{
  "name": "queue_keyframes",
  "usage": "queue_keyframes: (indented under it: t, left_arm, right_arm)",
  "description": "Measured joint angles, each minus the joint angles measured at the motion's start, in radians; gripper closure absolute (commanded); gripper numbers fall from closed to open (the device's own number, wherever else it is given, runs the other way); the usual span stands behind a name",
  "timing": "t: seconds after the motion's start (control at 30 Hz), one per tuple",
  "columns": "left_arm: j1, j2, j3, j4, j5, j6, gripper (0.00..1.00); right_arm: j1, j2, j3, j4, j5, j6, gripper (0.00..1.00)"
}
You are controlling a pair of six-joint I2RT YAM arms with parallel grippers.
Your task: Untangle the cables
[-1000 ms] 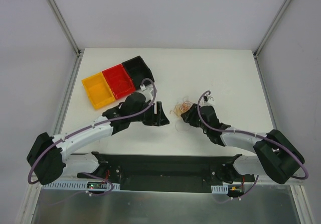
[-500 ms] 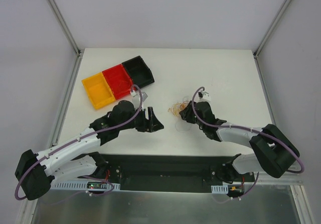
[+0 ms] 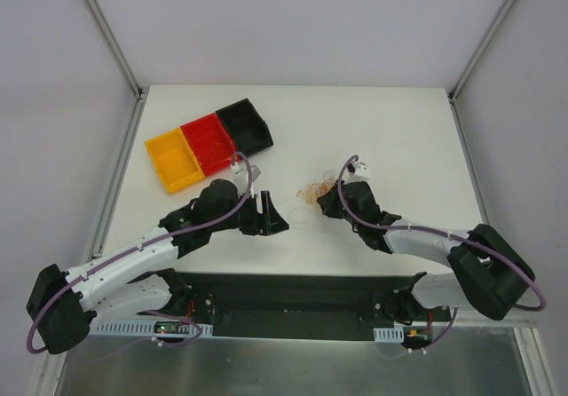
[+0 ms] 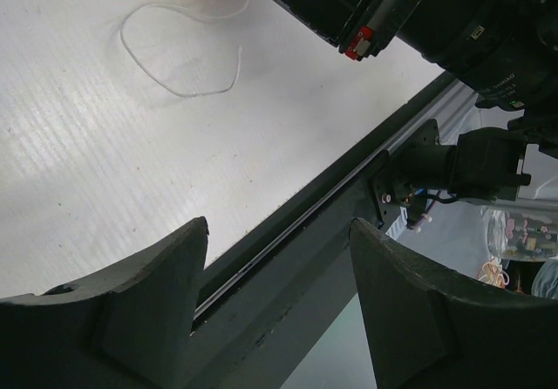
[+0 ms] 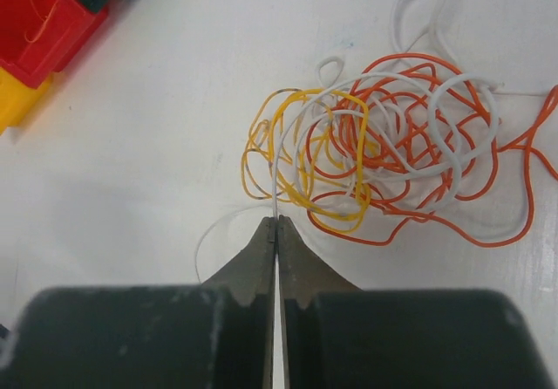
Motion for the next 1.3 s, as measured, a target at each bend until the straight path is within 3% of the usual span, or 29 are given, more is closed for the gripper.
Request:
queue_keyframes:
  t: [0.13, 0.3, 0.43, 0.57, 0.77, 0.97, 1.2, 1.3]
  left_arm:
    - [0.000, 0.000, 0.000, -0.001, 0.000, 0.000, 0.35]
    - [0.000, -0.026, 0.002, -0.034, -0.001, 0.008, 0.34]
    - [0.000, -0.082, 0.026, -0.076, -0.010, 0.019, 0.33]
    - [0.000, -0.151, 0.057, -0.109, -0.037, 0.025, 0.32]
    - [0.000, -0.286, 0.074, -0.159, -0.099, 0.045, 0.27]
    - [0.000, -0.380, 0.081, -0.242, -0.158, 0.055, 0.25]
    - [0.000, -0.427, 0.084, -0.321, -0.189, 0.062, 0.24]
    - [0.000, -0.453, 0.084, -0.346, -0.208, 0.064, 0.24]
  right_arm:
    - [0.000, -0.059, -0.003, 0.003, -0.036, -0.024, 1.00]
    - [0.000, -0.328, 0.040, -0.094, -0.056, -0.071, 1.00]
    - [0.000, -0.502, 0.256, -0.257, -0.029, -0.154, 1.00]
    - [0.000, -0.564, 0.504, -0.344, -0.019, -0.242, 1.00]
    - [0.000, -0.557, 0.745, -0.393, -0.037, -0.326, 1.00]
    - [0.001, -0.442, 0.942, -0.479, -0.085, -0.393, 1.00]
    - [0.000, -0.243, 1.368, -0.637, -0.156, -0.479, 1.00]
    - [0.001, -0.239, 1.389, -0.627, -0.214, -0.465, 1.00]
